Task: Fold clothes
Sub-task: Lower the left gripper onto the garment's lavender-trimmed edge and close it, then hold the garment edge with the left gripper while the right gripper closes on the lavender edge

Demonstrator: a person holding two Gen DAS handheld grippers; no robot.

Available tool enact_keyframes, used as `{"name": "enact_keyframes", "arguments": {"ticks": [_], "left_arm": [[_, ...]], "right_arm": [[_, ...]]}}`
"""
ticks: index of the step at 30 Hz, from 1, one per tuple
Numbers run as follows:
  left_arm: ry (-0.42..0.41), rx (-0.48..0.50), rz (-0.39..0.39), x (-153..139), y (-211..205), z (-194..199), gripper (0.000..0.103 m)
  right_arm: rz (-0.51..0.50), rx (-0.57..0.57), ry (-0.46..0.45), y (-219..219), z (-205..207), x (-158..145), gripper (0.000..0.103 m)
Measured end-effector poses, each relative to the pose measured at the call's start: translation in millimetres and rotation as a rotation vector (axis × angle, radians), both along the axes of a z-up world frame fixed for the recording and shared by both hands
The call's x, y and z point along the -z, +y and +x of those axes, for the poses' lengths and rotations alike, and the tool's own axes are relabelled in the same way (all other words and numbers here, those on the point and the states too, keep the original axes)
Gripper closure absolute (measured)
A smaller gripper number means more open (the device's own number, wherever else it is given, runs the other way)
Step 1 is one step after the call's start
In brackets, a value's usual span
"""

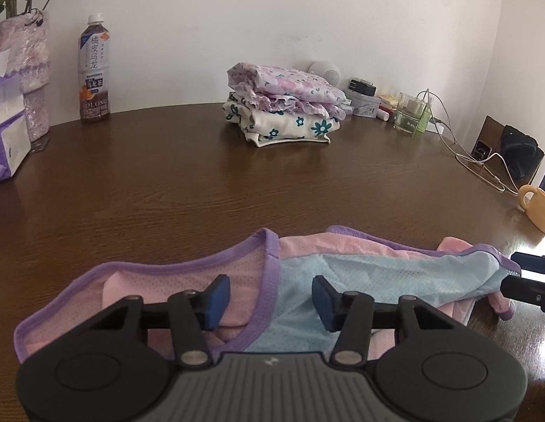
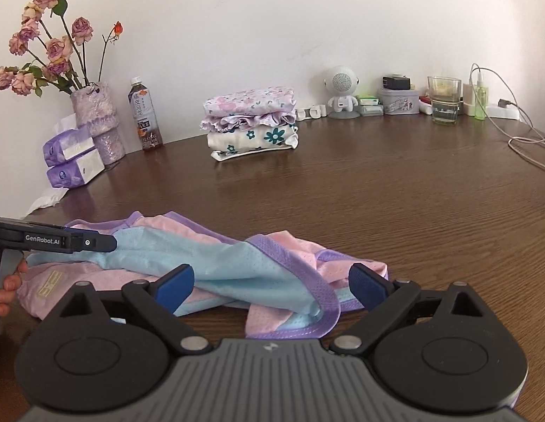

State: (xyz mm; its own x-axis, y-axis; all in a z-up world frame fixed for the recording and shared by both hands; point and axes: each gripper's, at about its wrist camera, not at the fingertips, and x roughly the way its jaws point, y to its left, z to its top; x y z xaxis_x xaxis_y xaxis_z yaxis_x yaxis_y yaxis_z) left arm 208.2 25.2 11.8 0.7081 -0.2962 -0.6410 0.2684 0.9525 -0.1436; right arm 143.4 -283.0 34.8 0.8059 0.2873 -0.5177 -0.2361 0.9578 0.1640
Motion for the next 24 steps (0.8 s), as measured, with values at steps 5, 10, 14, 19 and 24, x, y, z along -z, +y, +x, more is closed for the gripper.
{"name": "enact_keyframes", "arguments": {"ticks": [5, 10, 14, 19, 24], "left_arm": [[-0.007, 0.029, 0.016, 2, -5, 6, 0.089], [-0.011, 0.027, -0.011, 0, -2, 5, 0.097], [-0.024, 0.027, -0.032, -4, 1, 3, 0.097], [-0.018, 0.025, -0.041, -3, 2, 3, 0.097], [-0.026, 0.035, -0.041, -3, 0, 0, 0.097]], "right_arm": [[-0.042, -0.003, 0.011, 7, 8, 1, 0.001], [-0.069, -0.049, 0.013, 19, 16, 1, 0.001], [-0.059, -0.046, 0.003, 23, 17, 0, 0.001], [-0.053, 0.04, -0.031, 17, 13, 0, 0.0], [0.039, 0.02, 0.028, 7, 19, 4, 0.0]]}}
